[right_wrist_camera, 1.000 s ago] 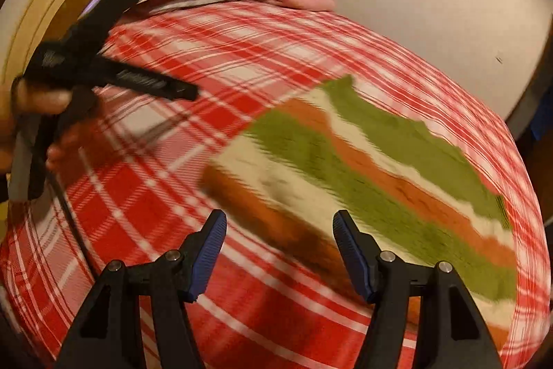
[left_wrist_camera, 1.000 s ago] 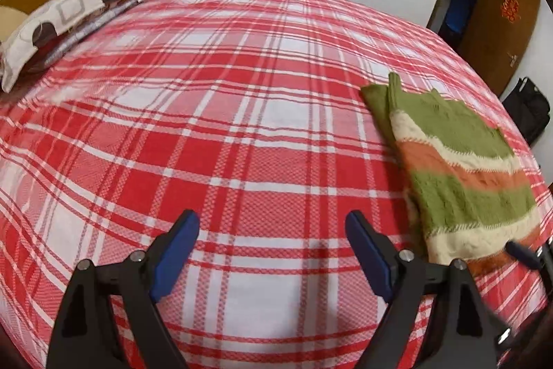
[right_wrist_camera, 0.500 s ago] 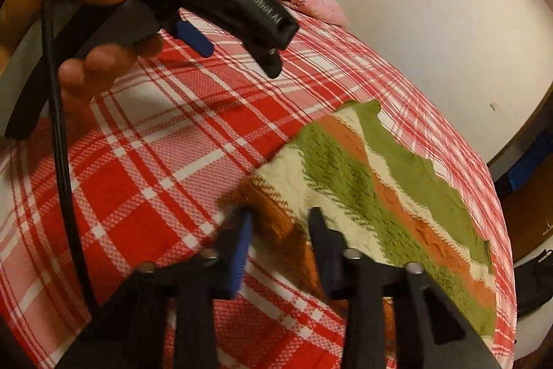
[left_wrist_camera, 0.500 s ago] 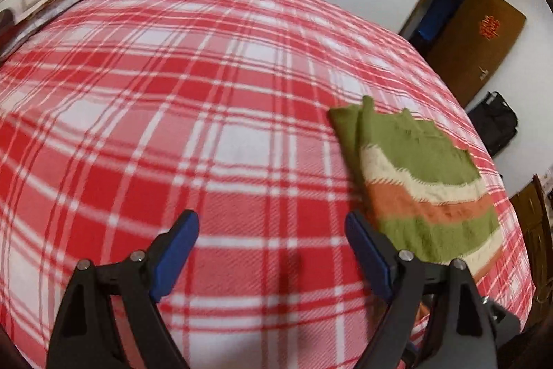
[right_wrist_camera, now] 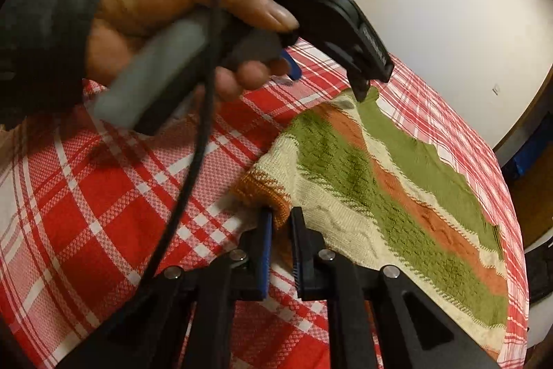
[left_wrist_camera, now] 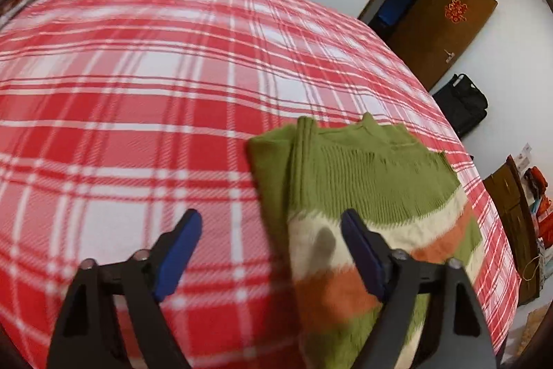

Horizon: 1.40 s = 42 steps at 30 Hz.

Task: Fold small clothes
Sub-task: 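Grasp one side edge of the folded sweater with both grippers, then lift the held side edge with both grippers and fold it over the sweater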

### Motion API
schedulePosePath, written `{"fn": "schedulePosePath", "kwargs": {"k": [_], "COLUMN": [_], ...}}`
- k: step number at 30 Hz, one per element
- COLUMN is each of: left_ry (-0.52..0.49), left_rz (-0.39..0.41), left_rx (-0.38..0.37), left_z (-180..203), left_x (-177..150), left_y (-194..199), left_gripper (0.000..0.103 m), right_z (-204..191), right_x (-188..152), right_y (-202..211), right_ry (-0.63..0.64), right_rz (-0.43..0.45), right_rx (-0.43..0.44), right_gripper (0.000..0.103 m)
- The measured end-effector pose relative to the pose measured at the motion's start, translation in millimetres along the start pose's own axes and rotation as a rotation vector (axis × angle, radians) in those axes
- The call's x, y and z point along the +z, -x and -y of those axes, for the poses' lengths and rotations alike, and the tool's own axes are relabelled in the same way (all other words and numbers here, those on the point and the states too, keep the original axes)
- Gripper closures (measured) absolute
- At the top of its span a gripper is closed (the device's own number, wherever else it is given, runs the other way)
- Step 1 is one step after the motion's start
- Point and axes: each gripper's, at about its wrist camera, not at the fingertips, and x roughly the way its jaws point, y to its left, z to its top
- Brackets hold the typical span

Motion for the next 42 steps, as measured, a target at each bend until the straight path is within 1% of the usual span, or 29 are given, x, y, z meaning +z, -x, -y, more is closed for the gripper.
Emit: {"fn": "schedulePosePath", "kwargs": {"k": [1, 4, 6, 8, 10, 11, 12, 14, 16, 19, 27, 38, 42], "left_ry": [0.007, 0.013, 0.013, 0.001, -0.026, -0.040, -0.056, -0.070, -0.085, -0.137, -0.180, -0.185, -0.200], "left_rz": [-0.006, 0.005, -0.002, 0.000, 0.005, 0.007, 0.007, -0.006, -0.006, 0.016, 0.070, 0.100, 0.111], "left_rx": [-0.003, -0.010, -0.010, -0.007, 0.021, 0.034, 0.042, 0.022, 0.021, 0.055, 0.086, 0.072, 0.070], "left_z": [-1, -2, -2, -1, 3, 4, 5, 7, 10, 22, 43, 70, 86], "left_x": [1, 3, 6, 6, 6, 6, 5, 5, 6, 5, 13, 24, 29], "left_y": [-3, -8, -12, -14, -16, -17, -17, -19, -18, -13, 6, 21, 26], "left_gripper": [0.028, 0.029, 0.029, 0.029, 0.036, 0.045, 0.062, 0.078, 0.088, 0.091, 0.092, 0.092, 0.092], "right_z": [1, -4, -10, -18, -19, -16, -13, -6, 1, 9, 26, 62, 76], "right_x": [0, 2, 3, 4, 3, 3, 3, 3, 3, 2, -7, -18, -22], "right_y": [0, -2, 0, -3, -8, -9, -9, -8, -6, -1, 17, 28, 37], "right_ry": [0.000, 0.032, 0.069, 0.116, 0.129, 0.115, 0.099, 0.060, 0.039, 0.018, -0.047, -0.154, -0.187], "right_rz": [0.000, 0.002, 0.037, 0.035, 0.034, 0.032, 0.030, 0.025, 0.032, 0.046, 0.066, 0.082, 0.095], "right_rx": [0.000, -0.019, -0.068, -0.093, -0.094, -0.072, -0.058, -0.025, -0.014, -0.016, -0.052, -0.064, -0.070], "right_gripper": [0.093, 0.093, 0.093, 0.093, 0.093, 0.093, 0.093, 0.095, 0.096, 0.096, 0.097, 0.097, 0.097]}}
